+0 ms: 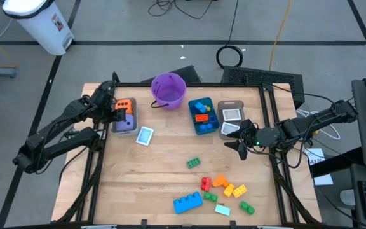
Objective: Pick & Place Toys
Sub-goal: Put the purple die into the gray bin, then put the green game piece into the blue bin
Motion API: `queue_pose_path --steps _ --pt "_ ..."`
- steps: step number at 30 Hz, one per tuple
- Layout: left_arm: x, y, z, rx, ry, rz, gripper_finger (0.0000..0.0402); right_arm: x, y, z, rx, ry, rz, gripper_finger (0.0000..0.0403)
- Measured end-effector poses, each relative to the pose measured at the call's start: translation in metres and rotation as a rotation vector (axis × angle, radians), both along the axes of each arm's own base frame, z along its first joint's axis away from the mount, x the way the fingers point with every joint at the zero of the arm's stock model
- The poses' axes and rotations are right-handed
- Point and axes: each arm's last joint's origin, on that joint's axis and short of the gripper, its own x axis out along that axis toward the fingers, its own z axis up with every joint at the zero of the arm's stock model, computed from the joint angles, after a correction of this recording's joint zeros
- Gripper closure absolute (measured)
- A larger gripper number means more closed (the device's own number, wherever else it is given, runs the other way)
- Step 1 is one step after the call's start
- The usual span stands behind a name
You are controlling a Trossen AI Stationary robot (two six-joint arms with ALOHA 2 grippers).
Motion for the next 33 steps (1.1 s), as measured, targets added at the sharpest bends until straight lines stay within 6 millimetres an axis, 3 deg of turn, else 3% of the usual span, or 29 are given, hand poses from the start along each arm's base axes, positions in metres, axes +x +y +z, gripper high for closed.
queue_pose_path --steps 7,18,26,33 --pt "0.001 0.001 0.009 0.025 -0.023 -0.011 0.0109 0.0 0.0 0.0 -0.001 0.0 0.001 0.0163" --pt "0.002 0.001 0.063 0.162 -0.113 -0.059 0.0133 0.0 0.0 0.0 -0.03 0.001 0.016 0.0163" --pt "0.018 0.005 0.089 0.201 -0.431 -0.143 0.0139 0.0 0.0 0.0 -0.116 0.009 0.061 0.0163" --pt "0.049 0.003 0.128 0.494 -0.75 -0.231 0.0135 0.0 0.0 0.0 -0.065 0.004 0.038 0.0163"
